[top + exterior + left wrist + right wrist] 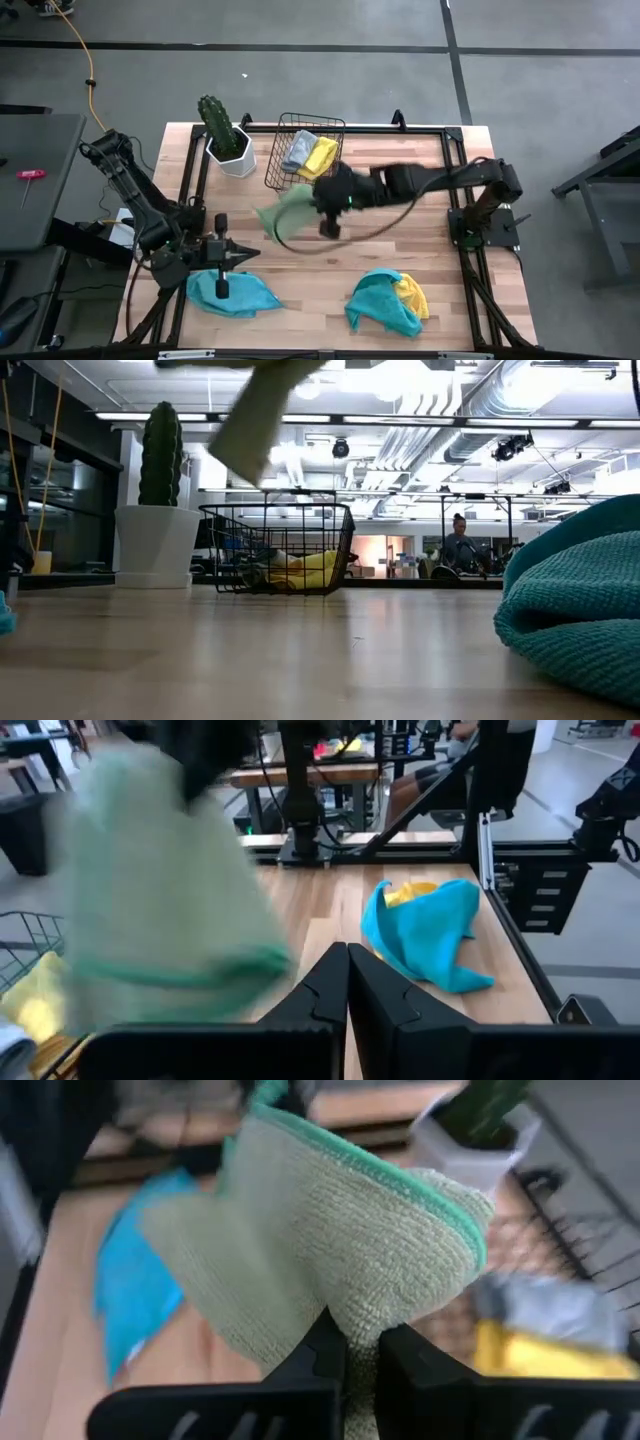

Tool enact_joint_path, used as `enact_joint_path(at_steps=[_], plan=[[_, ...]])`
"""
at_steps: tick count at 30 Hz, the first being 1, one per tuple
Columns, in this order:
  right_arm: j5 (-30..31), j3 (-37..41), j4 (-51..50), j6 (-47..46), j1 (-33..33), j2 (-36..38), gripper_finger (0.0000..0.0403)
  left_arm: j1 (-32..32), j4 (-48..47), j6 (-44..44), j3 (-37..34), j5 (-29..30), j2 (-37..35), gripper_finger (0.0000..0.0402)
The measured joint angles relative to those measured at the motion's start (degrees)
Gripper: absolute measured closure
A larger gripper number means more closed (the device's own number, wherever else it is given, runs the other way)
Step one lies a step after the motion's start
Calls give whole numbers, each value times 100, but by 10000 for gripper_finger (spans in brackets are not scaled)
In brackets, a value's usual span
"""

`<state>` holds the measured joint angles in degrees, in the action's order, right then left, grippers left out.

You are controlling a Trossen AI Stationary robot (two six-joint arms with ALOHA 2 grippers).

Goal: Fold microfiber towels
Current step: Put the green microfiber cloth into the black wire basket

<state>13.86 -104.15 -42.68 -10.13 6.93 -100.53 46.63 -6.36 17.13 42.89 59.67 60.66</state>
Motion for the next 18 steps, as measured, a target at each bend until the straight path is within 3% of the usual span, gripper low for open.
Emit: enact_joint_path(at_steps=[6, 13, 18], plan=[[389, -1050, -73, -130, -732, -403, 402, 46, 12, -85, 0, 147, 0, 401], [855, -1125, -182, -1255, -1502, -767, 402, 46, 7, -85, 0, 147, 0, 401], [480, -1127, -413, -1555, -1751, -1175, 402, 46, -7, -85, 0, 145, 0, 401]])
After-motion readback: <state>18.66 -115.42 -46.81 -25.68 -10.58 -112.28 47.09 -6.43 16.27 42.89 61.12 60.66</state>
